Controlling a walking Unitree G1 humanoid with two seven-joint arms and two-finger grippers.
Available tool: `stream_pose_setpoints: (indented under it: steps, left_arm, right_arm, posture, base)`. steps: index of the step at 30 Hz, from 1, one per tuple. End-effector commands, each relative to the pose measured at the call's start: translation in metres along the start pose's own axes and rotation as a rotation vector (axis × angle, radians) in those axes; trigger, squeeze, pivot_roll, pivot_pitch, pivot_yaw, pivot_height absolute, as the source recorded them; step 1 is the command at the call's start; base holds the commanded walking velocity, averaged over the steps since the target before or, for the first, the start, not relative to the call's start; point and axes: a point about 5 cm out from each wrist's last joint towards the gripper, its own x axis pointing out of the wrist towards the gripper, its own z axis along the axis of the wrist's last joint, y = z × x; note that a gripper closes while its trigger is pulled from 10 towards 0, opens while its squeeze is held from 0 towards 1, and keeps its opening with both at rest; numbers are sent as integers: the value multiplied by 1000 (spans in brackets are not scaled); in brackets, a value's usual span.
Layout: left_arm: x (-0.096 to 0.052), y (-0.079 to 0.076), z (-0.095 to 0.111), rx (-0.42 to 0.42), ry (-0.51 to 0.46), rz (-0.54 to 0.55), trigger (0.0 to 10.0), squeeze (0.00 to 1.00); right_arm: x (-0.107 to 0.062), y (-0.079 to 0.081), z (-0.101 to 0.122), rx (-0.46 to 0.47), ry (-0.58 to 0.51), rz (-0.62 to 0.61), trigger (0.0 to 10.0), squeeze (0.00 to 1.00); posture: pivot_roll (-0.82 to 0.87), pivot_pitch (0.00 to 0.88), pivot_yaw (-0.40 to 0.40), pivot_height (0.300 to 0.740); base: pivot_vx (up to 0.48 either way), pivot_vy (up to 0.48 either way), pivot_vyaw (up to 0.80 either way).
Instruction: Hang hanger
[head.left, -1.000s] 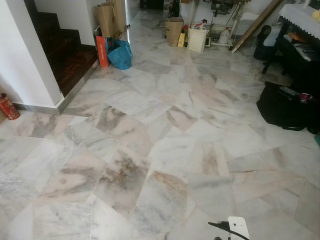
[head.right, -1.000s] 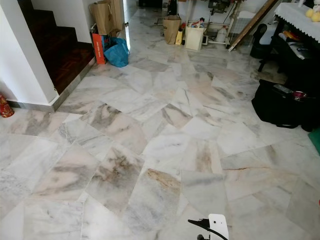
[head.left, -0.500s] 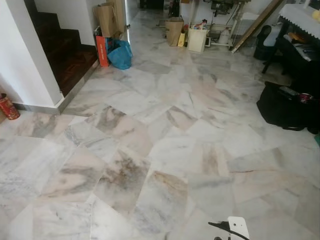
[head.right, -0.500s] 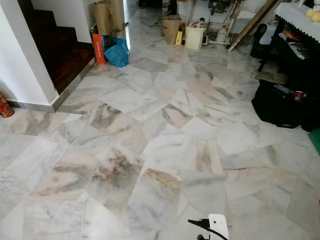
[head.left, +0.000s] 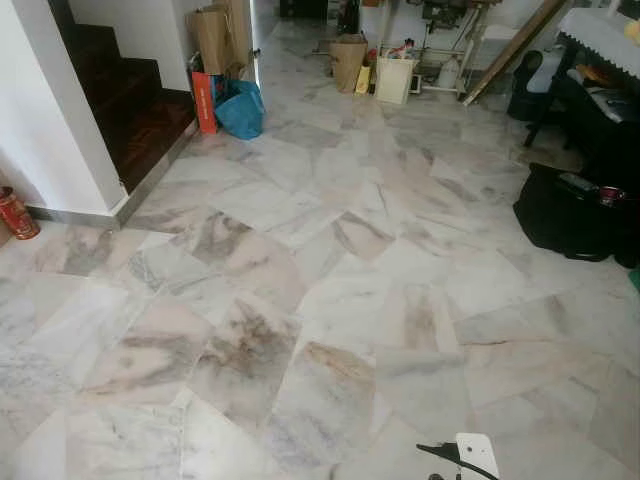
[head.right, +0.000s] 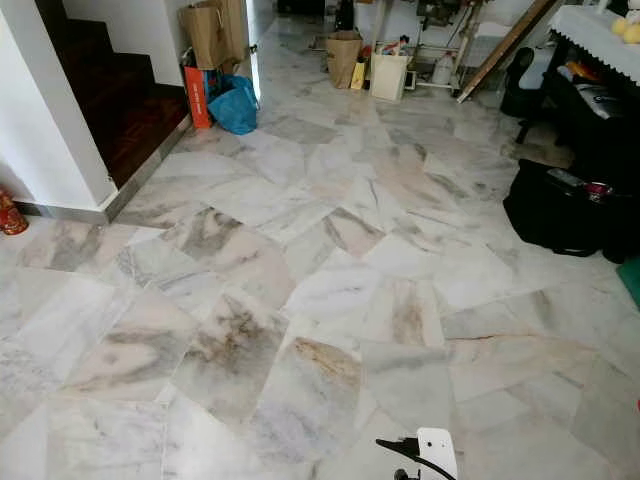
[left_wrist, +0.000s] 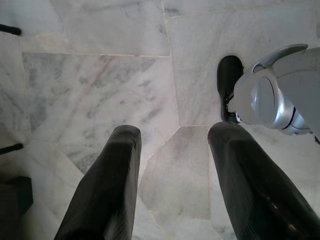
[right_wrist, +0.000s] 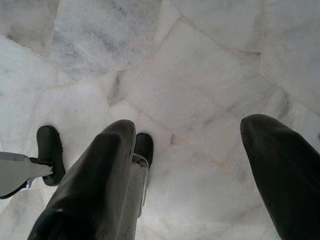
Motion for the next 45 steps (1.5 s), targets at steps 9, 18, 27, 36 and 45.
stream_pose_setpoints:
  steps: [9,18,27,36,45]
  left_arm:
    - [2,-32,19,-182,-90,-107,10000,0]
    - [2,-33,21,-199,-96,-103,10000,0]
    - [2,-33,22,-203,-99,-107,10000,0]
    - [2,-28,21,-168,-90,-94,10000,0]
    - [3,-25,21,-135,-93,-88,10000,0]
  right_arm:
    - [3,39,56,-44,-131,203,10000,0]
    - [3,39,56,-43,-127,204,10000,0]
    - [3,38,58,-44,-128,210,10000,0]
    - [3,36,59,-44,-118,195,10000,0]
    - [4,41,58,-4,-112,171,10000,0]
  posture:
    - [-4,0,-85,740]
    - [-7,0,-93,740]
    - [0,0,-97,740]
    - [30,0,-85,740]
    - [11,0,-60,740]
  base:
    - [0,0,0]
    - [0,0,0]
    - [0,0,0]
    - [0,0,0]
    - [0,0,0]
